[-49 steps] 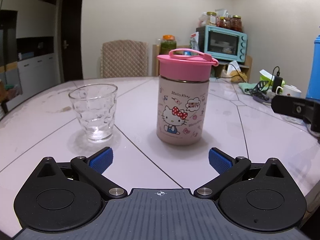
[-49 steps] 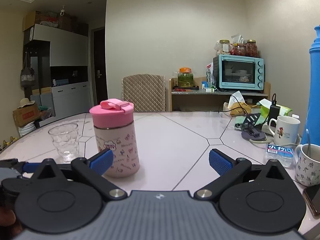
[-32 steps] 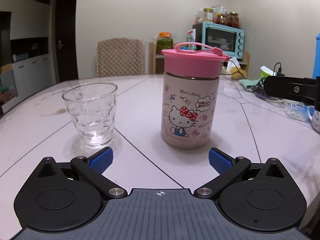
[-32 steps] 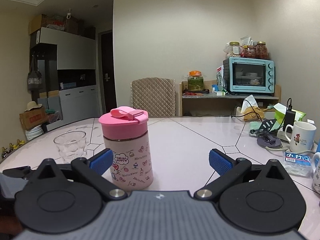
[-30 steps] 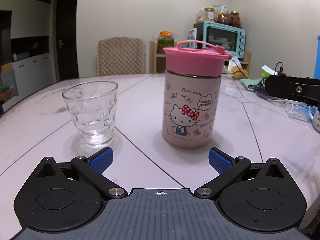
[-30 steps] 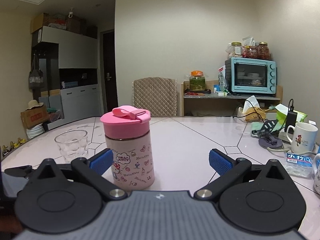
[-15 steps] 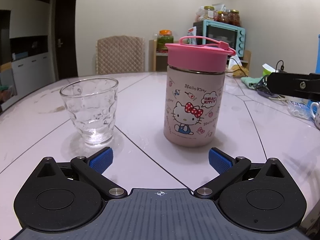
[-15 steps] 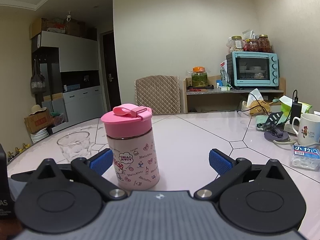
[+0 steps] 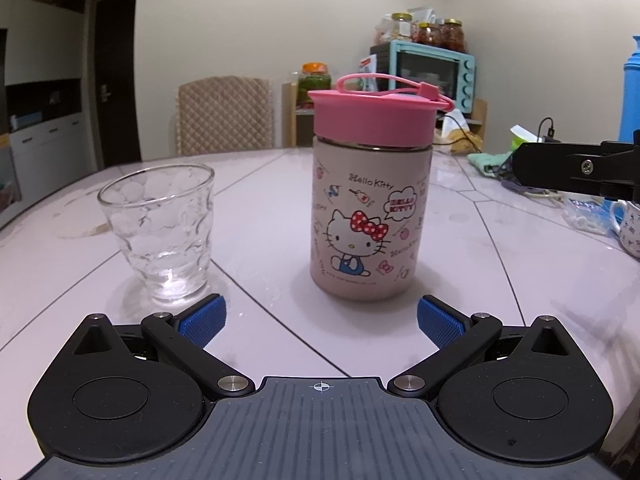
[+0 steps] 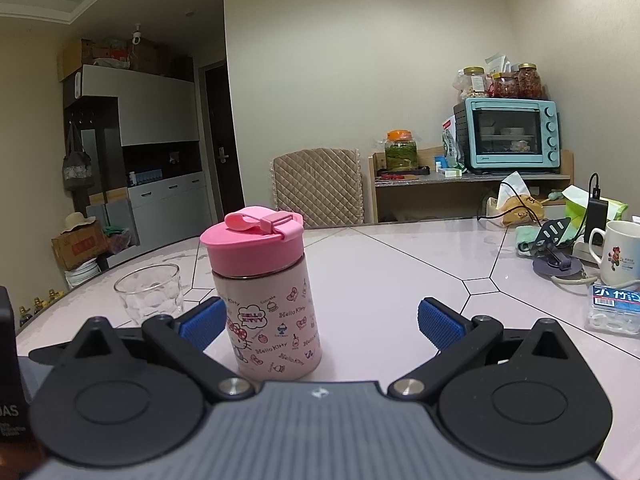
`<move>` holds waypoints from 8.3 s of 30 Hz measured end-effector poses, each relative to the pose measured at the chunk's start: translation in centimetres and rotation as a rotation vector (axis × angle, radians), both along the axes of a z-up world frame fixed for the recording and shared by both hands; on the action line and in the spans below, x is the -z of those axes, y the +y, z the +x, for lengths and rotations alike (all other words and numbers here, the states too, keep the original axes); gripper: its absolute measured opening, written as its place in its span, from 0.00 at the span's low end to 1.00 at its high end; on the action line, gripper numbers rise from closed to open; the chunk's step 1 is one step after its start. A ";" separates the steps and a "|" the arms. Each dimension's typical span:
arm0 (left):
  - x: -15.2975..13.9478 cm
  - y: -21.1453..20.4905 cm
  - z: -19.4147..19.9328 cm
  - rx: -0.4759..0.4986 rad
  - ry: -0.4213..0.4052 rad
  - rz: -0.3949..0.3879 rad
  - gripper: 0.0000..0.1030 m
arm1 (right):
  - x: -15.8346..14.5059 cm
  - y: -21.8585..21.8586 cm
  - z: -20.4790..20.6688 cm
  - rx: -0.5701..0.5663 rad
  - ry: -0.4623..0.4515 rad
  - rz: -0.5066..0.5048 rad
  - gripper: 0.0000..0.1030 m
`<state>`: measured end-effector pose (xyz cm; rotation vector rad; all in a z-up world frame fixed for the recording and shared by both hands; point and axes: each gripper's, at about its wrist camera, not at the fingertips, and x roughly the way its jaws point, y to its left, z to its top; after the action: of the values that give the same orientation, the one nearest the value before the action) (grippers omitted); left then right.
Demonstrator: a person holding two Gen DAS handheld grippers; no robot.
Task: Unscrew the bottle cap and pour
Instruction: 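Move the left gripper toward the pink-capped Hello Kitty bottle, then close the left gripper around the bottle body below the pink cap, then bring the right gripper onto the pink cap and close on it, then twist the pink cap with the right gripper while the left gripper holds the bottle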
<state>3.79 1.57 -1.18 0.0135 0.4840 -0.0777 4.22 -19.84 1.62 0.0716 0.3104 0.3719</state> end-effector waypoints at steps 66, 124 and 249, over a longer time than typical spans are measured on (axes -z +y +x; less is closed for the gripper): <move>-0.9 -1.9 8.0 0.256 -0.100 0.061 1.00 | -2.6 -0.1 1.0 0.011 -0.055 0.010 1.00; -0.4 0.3 11.1 0.465 -0.125 -0.001 0.87 | -2.0 2.2 3.7 -0.093 -0.048 -0.003 1.00; 1.0 0.0 9.8 0.610 -0.126 -0.009 0.87 | 0.5 5.2 5.0 -0.181 -0.091 -0.052 0.83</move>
<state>13.55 1.61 -2.18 0.1566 0.3395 -0.6732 9.24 -14.64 1.08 -0.0242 0.2371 0.5448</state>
